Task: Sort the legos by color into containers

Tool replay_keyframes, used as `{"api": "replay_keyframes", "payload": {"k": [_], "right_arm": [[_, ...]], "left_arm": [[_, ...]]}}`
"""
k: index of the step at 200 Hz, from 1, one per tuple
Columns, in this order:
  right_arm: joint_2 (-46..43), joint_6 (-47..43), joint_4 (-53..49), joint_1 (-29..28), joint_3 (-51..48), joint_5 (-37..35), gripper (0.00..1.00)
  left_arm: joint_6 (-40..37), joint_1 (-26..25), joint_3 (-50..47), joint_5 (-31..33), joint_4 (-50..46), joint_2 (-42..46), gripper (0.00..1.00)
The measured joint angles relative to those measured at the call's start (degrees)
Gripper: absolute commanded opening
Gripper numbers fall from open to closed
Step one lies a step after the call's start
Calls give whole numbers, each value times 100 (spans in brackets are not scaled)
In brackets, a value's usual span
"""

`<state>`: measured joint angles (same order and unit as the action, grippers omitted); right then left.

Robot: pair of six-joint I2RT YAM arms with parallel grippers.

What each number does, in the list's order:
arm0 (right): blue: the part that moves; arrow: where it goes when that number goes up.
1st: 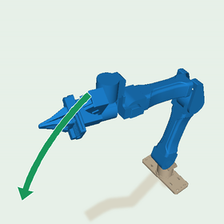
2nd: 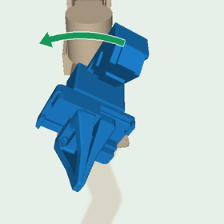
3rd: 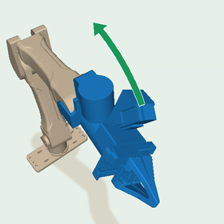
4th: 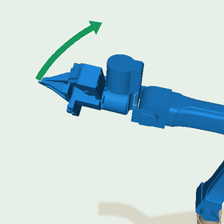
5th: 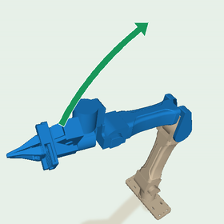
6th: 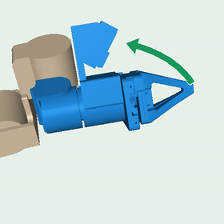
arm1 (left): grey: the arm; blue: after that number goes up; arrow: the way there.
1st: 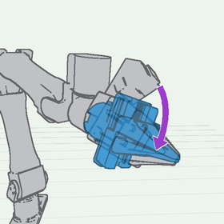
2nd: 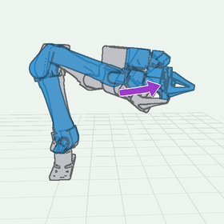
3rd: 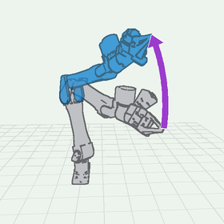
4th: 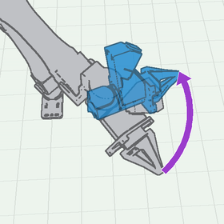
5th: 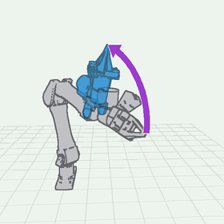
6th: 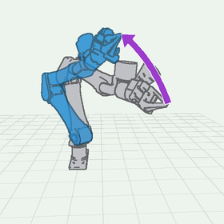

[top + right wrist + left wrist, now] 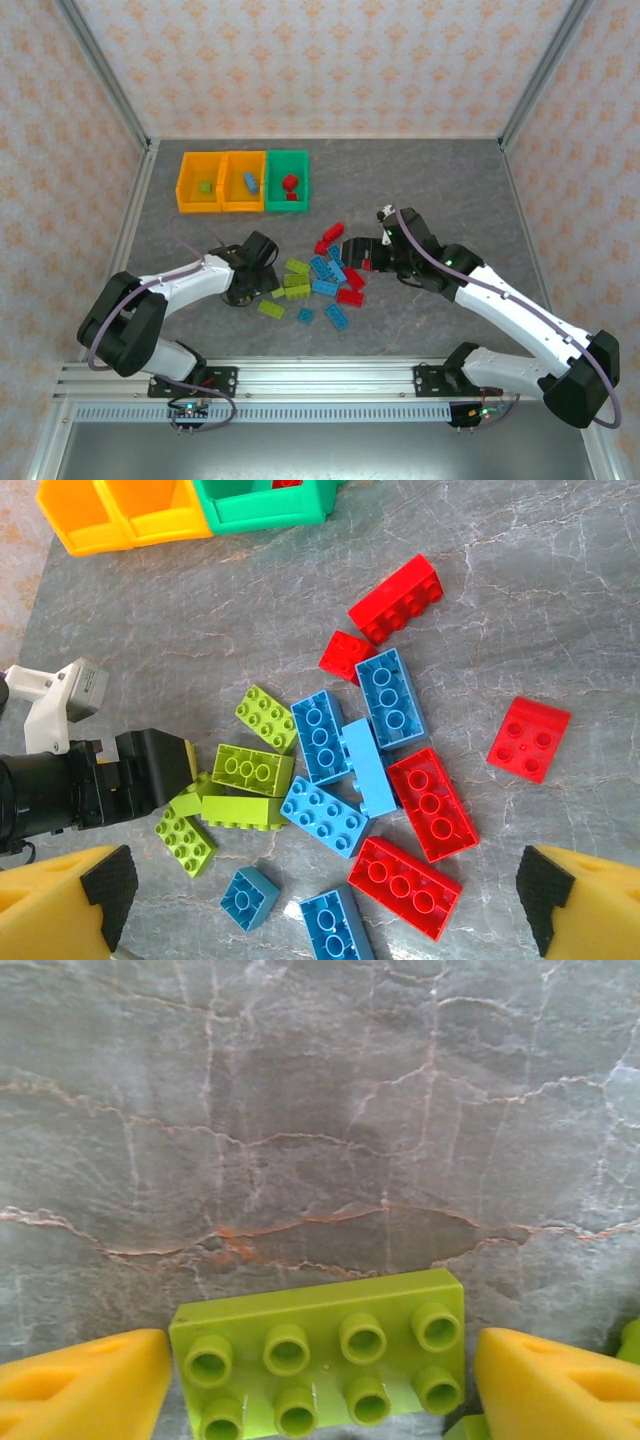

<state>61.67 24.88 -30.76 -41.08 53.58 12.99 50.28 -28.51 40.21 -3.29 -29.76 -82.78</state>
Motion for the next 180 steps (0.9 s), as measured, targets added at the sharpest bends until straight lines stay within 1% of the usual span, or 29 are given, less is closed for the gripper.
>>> {"api": "replay_keyframes", "payload": {"k": [18,44,64,90,119,135,150,163,180], "right_arm": [[0,24,0,0,0,42,99],[0,79,0,-2,0,61,99],[0,111,0,-2,2,85,99],[22,107,4,-50,15,354,100],[334,81,22,-334,157,857,100],[490,85,46,-446,177,997,100],[531,96,61,-459,177,999,99],[531,111,114,-457,177,992,99],[533,151,179,-459,177,957,99]], "left_arm": [[52,0,-42,63,-2,7,66],[81,-33,-52,107,-17,61,52],[74,-33,-63,114,-11,81,45],[70,-33,-68,79,-44,168,44],[48,28,98,90,-249,564,44],[-26,245,529,188,-442,855,45],[-109,629,1071,295,-468,990,45],[-175,1027,1519,387,-466,962,46],[-284,1532,2129,614,-457,671,46]]}}
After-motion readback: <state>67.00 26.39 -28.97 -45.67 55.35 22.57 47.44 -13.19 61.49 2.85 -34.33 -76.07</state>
